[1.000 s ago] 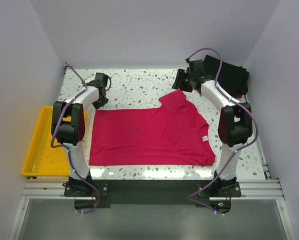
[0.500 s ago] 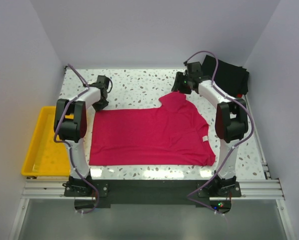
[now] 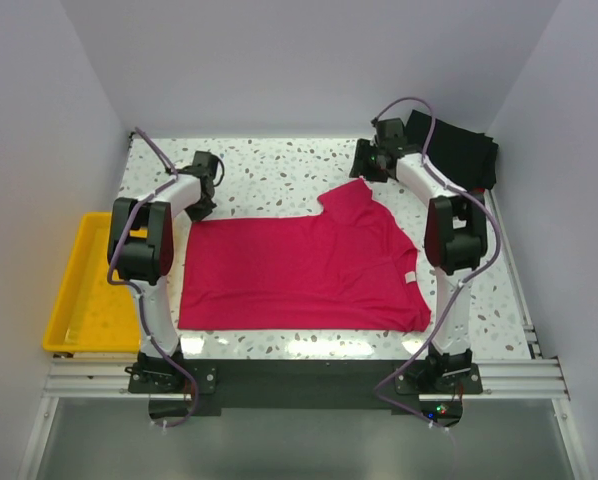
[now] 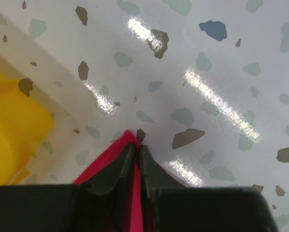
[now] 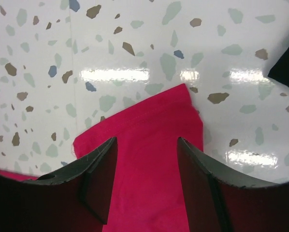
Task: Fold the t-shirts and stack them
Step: Fold the tshirt
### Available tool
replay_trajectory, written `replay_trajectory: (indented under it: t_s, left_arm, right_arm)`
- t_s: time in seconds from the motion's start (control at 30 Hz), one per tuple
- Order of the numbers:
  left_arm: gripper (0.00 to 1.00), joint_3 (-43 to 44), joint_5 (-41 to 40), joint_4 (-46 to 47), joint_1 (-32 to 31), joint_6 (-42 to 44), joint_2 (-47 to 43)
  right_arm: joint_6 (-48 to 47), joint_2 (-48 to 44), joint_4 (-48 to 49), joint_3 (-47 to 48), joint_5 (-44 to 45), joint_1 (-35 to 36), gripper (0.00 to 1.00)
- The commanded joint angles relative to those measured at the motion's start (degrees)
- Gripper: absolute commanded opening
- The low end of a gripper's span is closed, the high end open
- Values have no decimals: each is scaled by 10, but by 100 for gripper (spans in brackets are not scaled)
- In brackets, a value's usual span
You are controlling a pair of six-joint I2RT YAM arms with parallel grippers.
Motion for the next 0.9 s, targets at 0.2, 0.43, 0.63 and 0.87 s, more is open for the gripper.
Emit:
replay_trajectory:
  t_s: [0.2,0.43,0.63,0.87]
  left_arm:
    - [4,-13,20,27,7,4,-18]
    - [0,-21,26,37,7,3,-22]
    - [0,-26,32,43,7,3,-26]
    - [0,-28,35,46,7,1,-33]
  right_arm:
    - [-51,50,-27,71,91,-8,56]
    - [-50,106,-32,114,82,-5,55]
    - [-40,135,-58,134,127,19,53]
    - [-14,124,-67,108,158,30,31]
